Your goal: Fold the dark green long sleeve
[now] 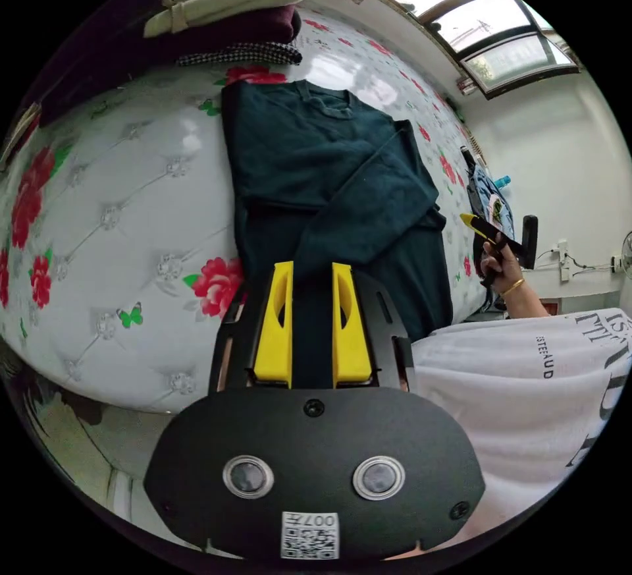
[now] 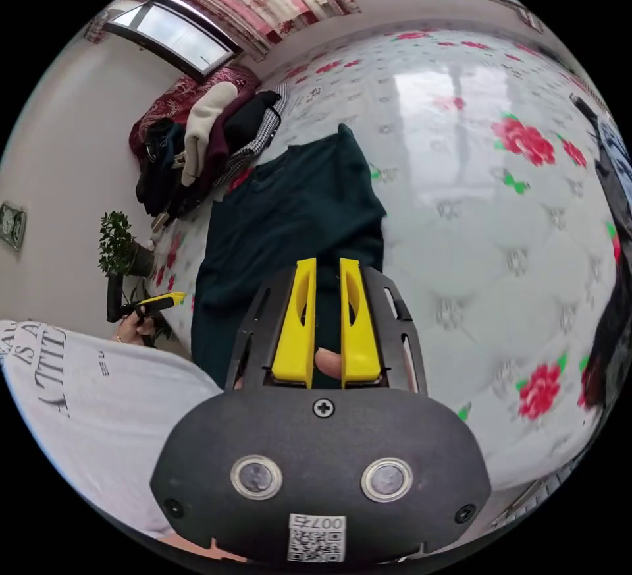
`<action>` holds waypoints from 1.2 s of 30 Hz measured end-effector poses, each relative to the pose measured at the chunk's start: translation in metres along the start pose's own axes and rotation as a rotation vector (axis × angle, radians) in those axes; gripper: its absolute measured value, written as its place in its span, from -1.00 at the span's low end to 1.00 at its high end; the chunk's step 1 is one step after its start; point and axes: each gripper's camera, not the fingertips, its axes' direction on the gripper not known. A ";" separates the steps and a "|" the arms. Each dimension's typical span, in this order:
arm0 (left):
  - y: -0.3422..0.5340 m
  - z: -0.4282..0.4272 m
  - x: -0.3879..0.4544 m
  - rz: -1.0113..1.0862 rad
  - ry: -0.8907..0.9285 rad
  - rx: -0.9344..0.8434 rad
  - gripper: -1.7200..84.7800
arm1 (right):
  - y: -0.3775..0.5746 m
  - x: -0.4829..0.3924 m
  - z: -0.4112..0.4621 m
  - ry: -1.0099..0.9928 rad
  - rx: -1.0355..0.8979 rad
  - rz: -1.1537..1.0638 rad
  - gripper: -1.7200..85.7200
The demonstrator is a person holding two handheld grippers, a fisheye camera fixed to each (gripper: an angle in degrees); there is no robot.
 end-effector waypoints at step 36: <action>0.104 -0.161 0.140 -0.042 0.046 -0.038 -0.73 | 0.040 -0.168 0.245 -0.115 -0.309 -0.659 -0.83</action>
